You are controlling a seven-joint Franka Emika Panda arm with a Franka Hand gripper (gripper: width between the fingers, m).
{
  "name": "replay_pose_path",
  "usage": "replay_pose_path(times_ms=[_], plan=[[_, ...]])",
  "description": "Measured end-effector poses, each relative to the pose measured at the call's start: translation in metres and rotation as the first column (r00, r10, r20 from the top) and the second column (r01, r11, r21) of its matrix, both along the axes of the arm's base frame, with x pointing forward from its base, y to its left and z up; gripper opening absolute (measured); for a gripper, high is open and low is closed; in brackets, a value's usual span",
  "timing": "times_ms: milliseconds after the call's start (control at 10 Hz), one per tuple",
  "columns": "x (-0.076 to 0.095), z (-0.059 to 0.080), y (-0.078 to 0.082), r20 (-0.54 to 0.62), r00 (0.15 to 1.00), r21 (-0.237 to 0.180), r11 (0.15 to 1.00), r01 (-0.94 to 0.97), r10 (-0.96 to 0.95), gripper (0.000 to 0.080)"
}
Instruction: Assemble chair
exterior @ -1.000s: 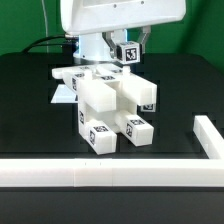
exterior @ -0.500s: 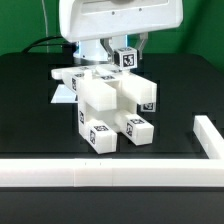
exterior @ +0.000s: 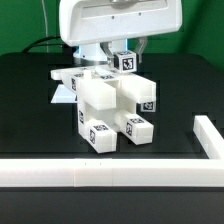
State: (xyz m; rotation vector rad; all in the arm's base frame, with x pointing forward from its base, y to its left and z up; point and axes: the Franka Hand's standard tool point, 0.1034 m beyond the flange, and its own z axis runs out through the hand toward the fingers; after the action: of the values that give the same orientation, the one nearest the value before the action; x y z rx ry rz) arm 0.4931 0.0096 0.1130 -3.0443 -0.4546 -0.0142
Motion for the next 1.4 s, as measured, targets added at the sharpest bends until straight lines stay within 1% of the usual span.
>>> replay_pose_path(times_ms=[300,900,1100,1400], plan=[[0.0114,0.0003,-0.0057,0.012,1.0,-0.008,1.0,-0.014,0.014,0.0272],[0.0114,0.0003,-0.0057,0.012,1.0,-0.008,1.0,-0.007,0.008,0.0272],[0.0114,0.0003,-0.0057,0.01,1.0,-0.007,1.0,0.027,-0.027,0.0272],[0.0113,0.0002,-0.0055,0.0,0.982,-0.006,0.982,0.19,-0.19,0.0272]])
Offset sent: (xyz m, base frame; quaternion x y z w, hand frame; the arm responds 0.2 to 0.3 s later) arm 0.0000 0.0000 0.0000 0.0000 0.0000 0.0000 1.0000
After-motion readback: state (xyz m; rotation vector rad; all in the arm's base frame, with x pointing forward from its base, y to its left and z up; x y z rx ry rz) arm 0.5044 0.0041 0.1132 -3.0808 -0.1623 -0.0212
